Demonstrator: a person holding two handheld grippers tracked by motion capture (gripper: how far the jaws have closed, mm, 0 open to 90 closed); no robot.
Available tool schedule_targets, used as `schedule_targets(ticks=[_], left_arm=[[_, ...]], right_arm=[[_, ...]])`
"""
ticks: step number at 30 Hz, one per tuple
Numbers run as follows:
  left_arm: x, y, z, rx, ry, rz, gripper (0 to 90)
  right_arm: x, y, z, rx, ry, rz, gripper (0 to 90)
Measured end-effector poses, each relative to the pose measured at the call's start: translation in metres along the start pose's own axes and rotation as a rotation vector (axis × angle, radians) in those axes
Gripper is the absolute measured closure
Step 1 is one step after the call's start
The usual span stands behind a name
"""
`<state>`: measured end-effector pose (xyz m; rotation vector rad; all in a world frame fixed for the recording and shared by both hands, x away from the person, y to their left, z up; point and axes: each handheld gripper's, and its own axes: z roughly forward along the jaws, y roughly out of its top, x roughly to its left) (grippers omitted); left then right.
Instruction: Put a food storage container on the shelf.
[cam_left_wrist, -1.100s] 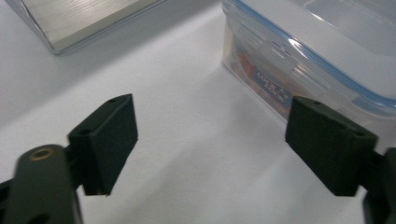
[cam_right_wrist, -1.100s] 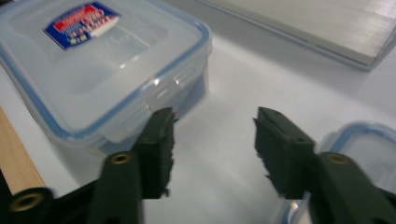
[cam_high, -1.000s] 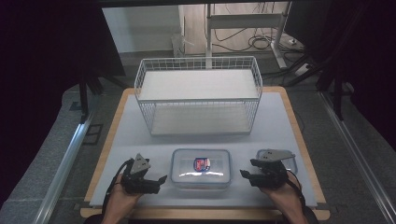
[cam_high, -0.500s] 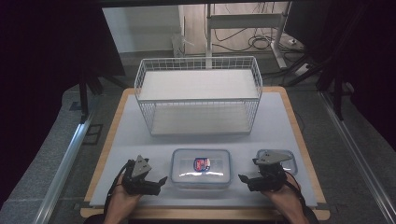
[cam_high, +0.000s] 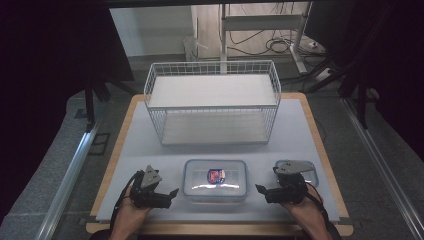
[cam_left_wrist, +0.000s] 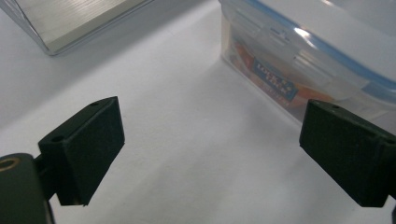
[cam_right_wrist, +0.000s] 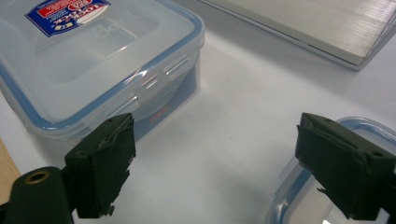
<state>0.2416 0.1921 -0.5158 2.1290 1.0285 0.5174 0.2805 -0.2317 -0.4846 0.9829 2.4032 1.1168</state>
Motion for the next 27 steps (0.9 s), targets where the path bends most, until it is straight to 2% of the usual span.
schedule_targets(ticks=[5, 7, 8, 9, 11, 12, 13, 15, 16, 17, 21, 24, 25, 26, 27], left_arm=[[0.002, 0.002, -0.004, -0.007, -0.017, -0.033, 6.1], [0.004, 0.004, -0.005, -0.009, -0.016, -0.058, 4.9], [0.006, 0.006, -0.007, -0.017, -0.024, -0.082, 3.7], [0.007, 0.007, -0.007, -0.023, -0.036, -0.098, 2.9], [0.01, 0.01, -0.009, -0.034, -0.086, -0.145, 2.3], [0.012, 0.012, -0.01, -0.042, -0.15, -0.176, 2.3], [0.012, 0.012, -0.01, -0.042, -0.15, -0.176, 2.4], [0.011, 0.018, -0.009, -0.036, -0.204, -0.174, 2.6], [0.011, 0.018, -0.009, -0.036, -0.204, -0.174, 2.9], [0.009, 0.021, -0.008, -0.033, -0.223, -0.165, 2.9], [0.002, 0.032, 0.003, -0.011, -0.27, -0.118, 3.4], [0.002, 0.038, 0.012, 0.002, -0.322, -0.127, 3.6], [0.002, 0.038, 0.012, 0.002, -0.322, -0.127, 3.5], [0.002, 0.039, 0.016, 0.009, -0.34, -0.13, 3.5], [0.003, 0.041, 0.024, 0.025, -0.389, -0.141, 3.2]], right_arm=[[0.0, 0.002, 0.0, 0.002, 0.004, 0.018, 8.6], [0.0, 0.005, 0.0, 0.006, 0.022, 0.035, 6.3], [0.001, 0.008, 0.0, 0.017, 0.049, 0.043, 5.0], [0.001, 0.009, 0.0, 0.022, 0.056, 0.044, 3.9], [0.002, 0.011, 0.0, 0.038, 0.064, 0.041, 3.5], [0.005, 0.015, 0.0, 0.069, 0.066, 0.034, 5.0], [0.005, 0.015, 0.0, 0.069, 0.066, 0.034, 5.0], [0.01, 0.02, -0.001, 0.078, 0.076, 0.03, 11.1], [0.01, 0.02, -0.001, 0.078, 0.076, 0.03, 11.1], [0.01, 0.021, -0.001, 0.077, 0.085, 0.033, 13.9], [0.008, 0.025, 0.007, 0.08, 0.168, 0.078, 17.2], [0.008, 0.027, 0.015, 0.095, 0.233, 0.115, 15.0], [0.008, 0.027, 0.015, 0.095, 0.233, 0.115, 15.0], [0.008, 0.028, 0.018, 0.103, 0.248, 0.12, 13.5], [0.01, 0.031, 0.026, 0.134, 0.277, 0.127, 10.2]])
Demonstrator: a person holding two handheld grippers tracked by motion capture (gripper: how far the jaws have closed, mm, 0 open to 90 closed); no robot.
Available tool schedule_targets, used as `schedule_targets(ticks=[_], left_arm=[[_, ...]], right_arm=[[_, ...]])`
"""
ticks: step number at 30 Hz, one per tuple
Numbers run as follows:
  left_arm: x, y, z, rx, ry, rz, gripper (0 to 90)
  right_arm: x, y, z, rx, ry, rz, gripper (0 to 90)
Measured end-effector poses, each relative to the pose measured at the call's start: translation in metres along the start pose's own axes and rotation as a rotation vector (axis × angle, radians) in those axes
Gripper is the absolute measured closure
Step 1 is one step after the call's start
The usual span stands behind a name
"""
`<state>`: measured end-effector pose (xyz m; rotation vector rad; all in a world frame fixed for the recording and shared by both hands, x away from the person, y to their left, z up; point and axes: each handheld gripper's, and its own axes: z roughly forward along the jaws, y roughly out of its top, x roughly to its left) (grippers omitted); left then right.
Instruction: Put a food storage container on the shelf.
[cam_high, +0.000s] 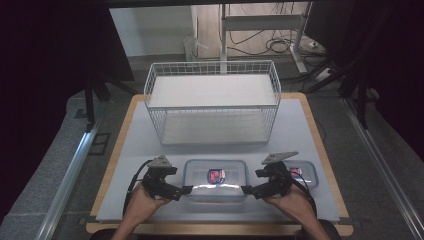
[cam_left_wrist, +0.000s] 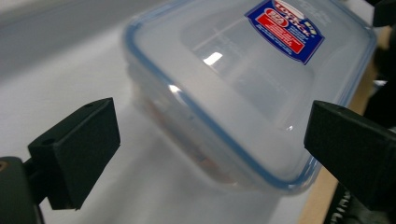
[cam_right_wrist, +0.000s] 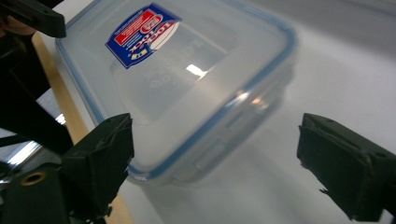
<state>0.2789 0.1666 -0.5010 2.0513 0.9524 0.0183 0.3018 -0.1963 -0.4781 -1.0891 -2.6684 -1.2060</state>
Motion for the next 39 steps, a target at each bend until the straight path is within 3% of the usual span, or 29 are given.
schedule_targets(ticks=[5, 6, 9, 11, 13, 15, 19, 26, 32, 35, 39], left_arm=[[0.003, 0.003, 0.014, 0.034, -0.082, -0.023, 2.5], [0.005, 0.004, 0.017, 0.047, -0.096, -0.028, 0.0], [0.007, 0.003, 0.02, 0.042, -0.13, -0.047, 0.0], [0.004, 0.004, 0.02, 0.047, -0.117, -0.051, 0.0], [0.002, 0.004, 0.019, 0.054, -0.105, -0.045, 0.4], [-0.004, 0.003, 0.013, 0.047, -0.075, -0.015, 3.9], [-0.009, -0.002, 0.005, 0.012, -0.061, -0.001, 11.4], [-0.013, -0.015, -0.009, -0.073, -0.061, -0.038, 29.9], [-0.011, -0.022, -0.015, -0.111, -0.088, -0.072, 38.5], [-0.01, -0.024, -0.016, -0.125, -0.101, -0.079, 41.8], [-0.009, -0.026, -0.018, -0.126, -0.113, -0.088, 43.9]], right_arm=[[-0.001, 0.003, 0.014, 0.045, 0.04, 0.027, 7.6], [-0.003, 0.005, 0.02, 0.051, 0.082, 0.048, 7.8], [-0.003, 0.006, 0.024, 0.055, 0.093, 0.07, 6.6], [-0.008, 0.005, 0.028, 0.061, 0.141, 0.121, 8.1], [-0.009, 0.005, 0.026, 0.049, 0.144, 0.137, 12.8], [-0.007, 0.004, 0.021, 0.035, 0.134, 0.12, 17.5], [-0.003, 0.001, 0.013, -0.007, 0.118, 0.113, 26.4], [0.001, -0.009, 0.001, -0.061, 0.123, 0.123, 39.3], [0.003, -0.013, -0.002, -0.075, 0.137, 0.133, 42.5], [0.001, -0.014, 0.0, -0.072, 0.154, 0.147, 37.8], [-0.001, -0.015, 0.001, -0.075, 0.17, 0.156, 39.0]])
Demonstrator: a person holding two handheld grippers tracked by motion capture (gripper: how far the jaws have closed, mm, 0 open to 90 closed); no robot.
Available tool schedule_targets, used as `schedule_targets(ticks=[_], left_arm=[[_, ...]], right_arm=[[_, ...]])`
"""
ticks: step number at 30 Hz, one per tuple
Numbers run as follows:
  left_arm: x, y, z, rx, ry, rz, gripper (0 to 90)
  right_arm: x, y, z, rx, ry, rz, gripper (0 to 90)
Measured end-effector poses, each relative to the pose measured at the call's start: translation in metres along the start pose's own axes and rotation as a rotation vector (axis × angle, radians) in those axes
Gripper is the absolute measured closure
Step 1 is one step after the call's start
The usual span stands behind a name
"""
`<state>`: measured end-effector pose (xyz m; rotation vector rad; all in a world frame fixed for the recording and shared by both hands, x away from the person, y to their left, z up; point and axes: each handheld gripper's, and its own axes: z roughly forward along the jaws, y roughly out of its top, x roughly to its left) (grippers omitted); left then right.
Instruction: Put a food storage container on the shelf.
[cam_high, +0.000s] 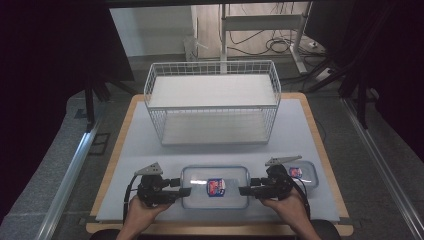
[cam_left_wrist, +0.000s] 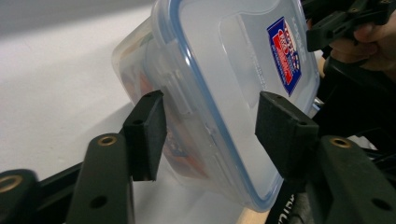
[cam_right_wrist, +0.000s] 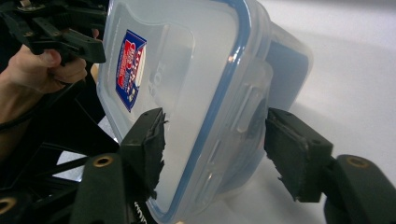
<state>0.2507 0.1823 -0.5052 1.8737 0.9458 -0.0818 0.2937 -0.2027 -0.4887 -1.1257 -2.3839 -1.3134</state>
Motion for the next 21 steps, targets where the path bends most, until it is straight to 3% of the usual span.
schedule_targets(ticks=[6, 14, 17, 21], left_arm=[[0.0046, -0.0036, -0.0032, -0.022, -0.04, -0.055, 49.0], [0.0057, -0.0048, -0.0028, -0.04, -0.047, -0.105, 50.4], [0.0067, -0.0039, -0.0011, -0.052, -0.046, -0.152, 51.0], [0.0062, -0.0017, -0.0002, -0.055, -0.035, -0.157, 50.8]], right_arm=[[0.0027, -0.005, -0.0032, -0.016, 0.0, 0.01, 45.9], [0.0007, -0.0064, -0.0039, -0.035, 0.015, 0.069, 47.7], [0.0014, -0.0049, -0.0037, -0.029, 0.006, 0.083, 47.6], [0.0028, -0.0043, -0.0037, -0.031, -0.006, 0.089, 47.8]])
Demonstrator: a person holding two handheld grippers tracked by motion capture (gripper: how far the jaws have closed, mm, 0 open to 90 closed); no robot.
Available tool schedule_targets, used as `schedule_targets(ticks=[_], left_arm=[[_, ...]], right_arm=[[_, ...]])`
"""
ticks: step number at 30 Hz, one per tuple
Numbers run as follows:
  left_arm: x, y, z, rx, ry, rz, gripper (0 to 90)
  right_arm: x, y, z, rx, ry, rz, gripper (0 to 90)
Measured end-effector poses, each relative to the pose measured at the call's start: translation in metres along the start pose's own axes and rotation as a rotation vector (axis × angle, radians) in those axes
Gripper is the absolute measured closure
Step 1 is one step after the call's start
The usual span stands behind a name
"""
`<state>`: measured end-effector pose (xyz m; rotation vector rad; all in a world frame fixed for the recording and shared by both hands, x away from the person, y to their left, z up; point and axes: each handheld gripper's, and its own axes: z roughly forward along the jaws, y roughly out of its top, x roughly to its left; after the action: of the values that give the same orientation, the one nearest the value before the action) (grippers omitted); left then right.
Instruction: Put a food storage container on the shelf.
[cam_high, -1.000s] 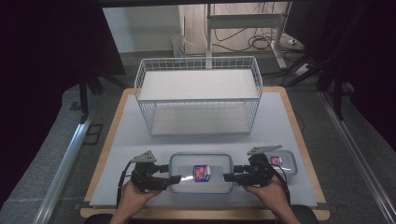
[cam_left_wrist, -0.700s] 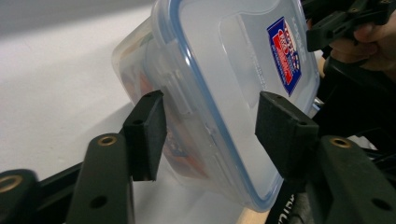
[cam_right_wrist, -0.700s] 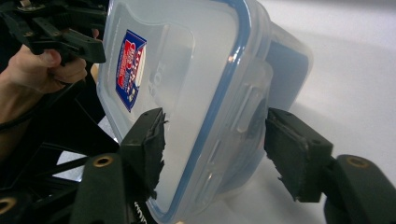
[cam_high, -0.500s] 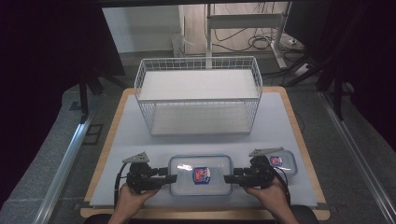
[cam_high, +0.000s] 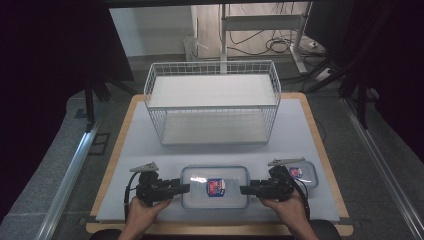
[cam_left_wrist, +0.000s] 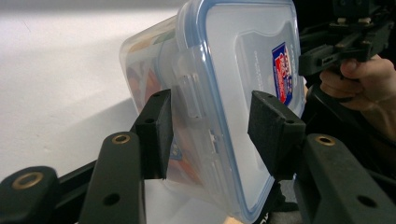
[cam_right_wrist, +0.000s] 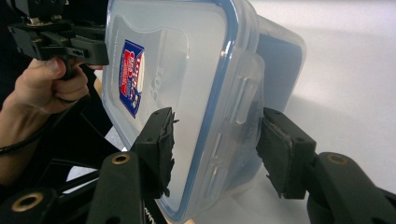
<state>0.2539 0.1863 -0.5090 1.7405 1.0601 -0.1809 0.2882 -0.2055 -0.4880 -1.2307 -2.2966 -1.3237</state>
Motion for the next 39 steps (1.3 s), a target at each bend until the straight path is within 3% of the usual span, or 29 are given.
schedule_targets(ticks=[4, 5, 10, 23, 28, 39], left_arm=[[-0.005, 0.004, 0.0, -0.01, 0.033, 0.026, 51.4], [-0.006, 0.006, 0.0, -0.009, 0.044, 0.033, 51.6], [-0.006, 0.011, 0.003, -0.018, 0.043, 0.029, 51.7], [-0.019, 0.037, -0.007, -0.056, 0.07, 0.104, 51.8], [-0.024, 0.051, -0.014, -0.077, 0.078, 0.138, 51.8], [-0.029, 0.078, -0.023, -0.101, 0.084, 0.158, 51.8]], right_arm=[[0.004, 0.001, -0.002, -0.019, -0.028, -0.023, 49.9], [0.005, 0.004, -0.003, -0.031, -0.045, -0.056, 50.2], [0.003, 0.009, -0.005, -0.053, -0.047, -0.055, 50.2], [0.01, 0.027, -0.018, -0.129, -0.045, -0.095, 50.1], [0.017, 0.041, -0.025, -0.154, -0.049, -0.128, 50.1], [0.024, 0.069, -0.035, -0.181, -0.049, -0.154, 50.0]])
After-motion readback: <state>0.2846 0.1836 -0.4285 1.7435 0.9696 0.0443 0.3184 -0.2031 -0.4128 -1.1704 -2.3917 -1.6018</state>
